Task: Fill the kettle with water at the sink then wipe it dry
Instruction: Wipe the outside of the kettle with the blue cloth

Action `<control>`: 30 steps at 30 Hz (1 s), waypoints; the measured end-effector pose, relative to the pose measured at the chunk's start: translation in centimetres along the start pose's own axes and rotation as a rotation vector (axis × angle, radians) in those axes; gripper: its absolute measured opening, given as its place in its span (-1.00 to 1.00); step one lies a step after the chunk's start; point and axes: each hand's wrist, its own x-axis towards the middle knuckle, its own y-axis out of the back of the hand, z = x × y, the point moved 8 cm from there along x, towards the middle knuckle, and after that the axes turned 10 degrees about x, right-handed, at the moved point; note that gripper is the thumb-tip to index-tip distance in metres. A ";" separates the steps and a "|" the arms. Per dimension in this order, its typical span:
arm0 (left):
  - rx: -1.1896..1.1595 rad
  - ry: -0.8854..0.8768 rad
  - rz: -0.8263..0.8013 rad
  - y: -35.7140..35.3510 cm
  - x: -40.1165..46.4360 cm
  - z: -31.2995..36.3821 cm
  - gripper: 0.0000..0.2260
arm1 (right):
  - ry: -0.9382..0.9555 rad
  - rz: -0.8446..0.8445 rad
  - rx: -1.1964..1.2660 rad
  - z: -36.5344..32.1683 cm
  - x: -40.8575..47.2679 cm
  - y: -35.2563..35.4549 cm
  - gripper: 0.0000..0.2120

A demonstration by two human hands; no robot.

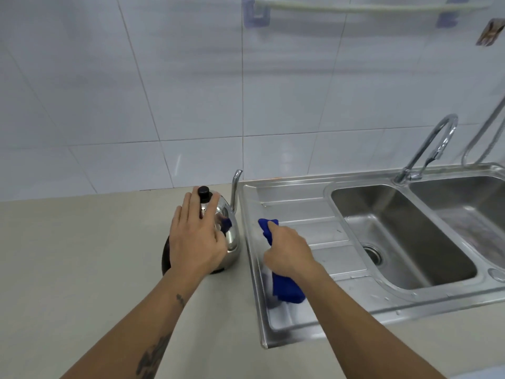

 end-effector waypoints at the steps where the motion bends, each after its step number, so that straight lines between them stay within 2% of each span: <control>1: -0.023 -0.021 0.018 0.1 0.0 0.0 -0.41 | -0.028 -0.015 -0.074 0.6 -0.1 0.1 -0.67; 6: -0.128 -0.105 0.062 0.4 0.4 -0.5 -0.45 | -0.084 -0.052 -0.299 4.4 -0.4 -4.6 -0.33; 8: -0.165 -0.114 0.055 0.4 0.5 -0.6 -0.45 | -0.046 -0.025 -0.319 5.7 -1.1 -6.7 -0.29; 11: -0.207 -0.118 0.056 0.6 0.6 -0.6 -0.44 | -0.015 -0.091 -0.314 7.7 -2.3 -9.4 -0.24; 15: -0.244 -0.136 0.021 0.8 0.7 -0.7 -0.41 | -0.073 -0.140 -0.261 7.8 -1.7 -9.2 -0.23; 17: -0.277 -0.148 0.025 1.0 0.7 -0.8 -0.41 | -0.112 -0.142 -0.181 6.7 -0.9 -8.4 -0.26; 19: -0.327 -0.149 0.034 1.4 0.8 -0.8 -0.41 | -0.068 -0.068 -0.062 4.5 0.0 -6.9 -0.39; 21: -0.380 -0.153 0.042 1.6 0.9 -1.0 -0.43 | -0.019 -0.002 0.189 2.5 0.8 -5.1 -0.52; 23: -0.453 -0.140 0.031 1.3 1.1 -1.6 -0.46 | -0.043 0.002 0.489 1.0 1.5 -3.6 -0.42; 25: -0.533 -0.126 0.029 1.0 0.9 -2.3 -0.48 | -0.084 0.009 0.670 0.4 2.7 -2.7 -0.32; 27: -0.596 -0.084 0.066 1.1 0.3 -3.1 -0.49 | -0.098 0.012 0.775 -0.5 3.7 -2.0 -0.31; 30: -0.666 0.068 0.153 0.8 -1.3 -5.2 -0.53 | -0.104 0.004 0.823 -1.5 5.2 -1.6 -0.38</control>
